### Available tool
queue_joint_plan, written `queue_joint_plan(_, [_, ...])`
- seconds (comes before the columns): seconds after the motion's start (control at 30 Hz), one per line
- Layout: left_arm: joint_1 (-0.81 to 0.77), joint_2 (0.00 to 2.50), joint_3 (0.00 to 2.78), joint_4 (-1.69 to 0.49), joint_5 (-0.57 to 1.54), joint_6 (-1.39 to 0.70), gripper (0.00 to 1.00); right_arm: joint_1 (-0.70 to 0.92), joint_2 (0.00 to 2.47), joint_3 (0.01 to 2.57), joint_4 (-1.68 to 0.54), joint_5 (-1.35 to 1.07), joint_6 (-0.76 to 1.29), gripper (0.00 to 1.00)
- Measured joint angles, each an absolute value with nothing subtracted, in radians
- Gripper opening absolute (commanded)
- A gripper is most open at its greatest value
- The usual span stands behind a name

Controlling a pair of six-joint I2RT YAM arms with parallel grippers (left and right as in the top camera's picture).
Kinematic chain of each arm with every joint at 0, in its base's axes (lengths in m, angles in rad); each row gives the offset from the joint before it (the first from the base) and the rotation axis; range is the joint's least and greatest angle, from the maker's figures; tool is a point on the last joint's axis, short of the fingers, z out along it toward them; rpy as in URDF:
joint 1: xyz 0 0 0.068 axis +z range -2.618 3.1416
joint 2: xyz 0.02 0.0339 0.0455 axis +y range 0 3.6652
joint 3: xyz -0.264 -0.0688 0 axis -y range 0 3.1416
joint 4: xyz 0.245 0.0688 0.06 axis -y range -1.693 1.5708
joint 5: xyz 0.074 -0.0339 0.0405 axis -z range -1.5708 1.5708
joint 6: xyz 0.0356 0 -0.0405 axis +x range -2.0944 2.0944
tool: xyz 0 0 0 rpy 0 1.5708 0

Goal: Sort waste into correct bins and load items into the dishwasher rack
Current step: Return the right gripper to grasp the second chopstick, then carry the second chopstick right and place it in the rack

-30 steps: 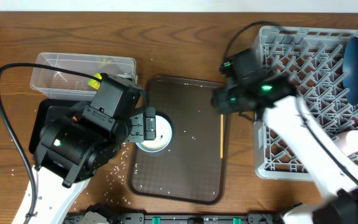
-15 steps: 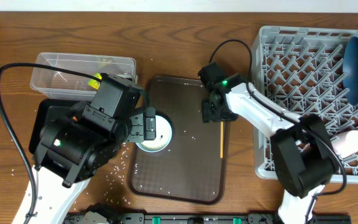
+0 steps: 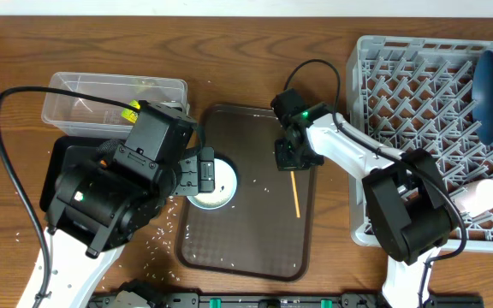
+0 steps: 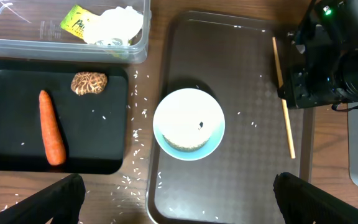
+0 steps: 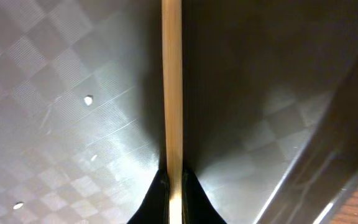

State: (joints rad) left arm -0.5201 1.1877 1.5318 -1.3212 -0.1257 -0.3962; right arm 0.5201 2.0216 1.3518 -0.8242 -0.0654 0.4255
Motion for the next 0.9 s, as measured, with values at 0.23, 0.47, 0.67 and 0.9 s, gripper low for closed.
queue_joint_plan(0.23, [-0.52,1.188,1.532,-1.321,-0.126,-0.396,0.98,0.517,1.879,1.361,-0.877,-0.095,0.353,0.01])
queue_joint_plan(0.47, [-0.52,1.188,1.532,-1.321,-0.126,-0.396,0.98,0.32,1.564,1.412,-0.918,-0.101,0.275,0.01])
queue_joint_plan(0.67, [-0.52,1.188,1.532,-1.322,-0.126,-0.396,0.98,0.089,1.527,1.414,-0.993,-0.09,0.196,0.01])
queue_joint_plan(0.9, [-0.52,1.188,1.532,-1.322,-0.126,-0.396,0.98,0.009,1.601,1.412,-1.004,-0.071,0.126,0.01])
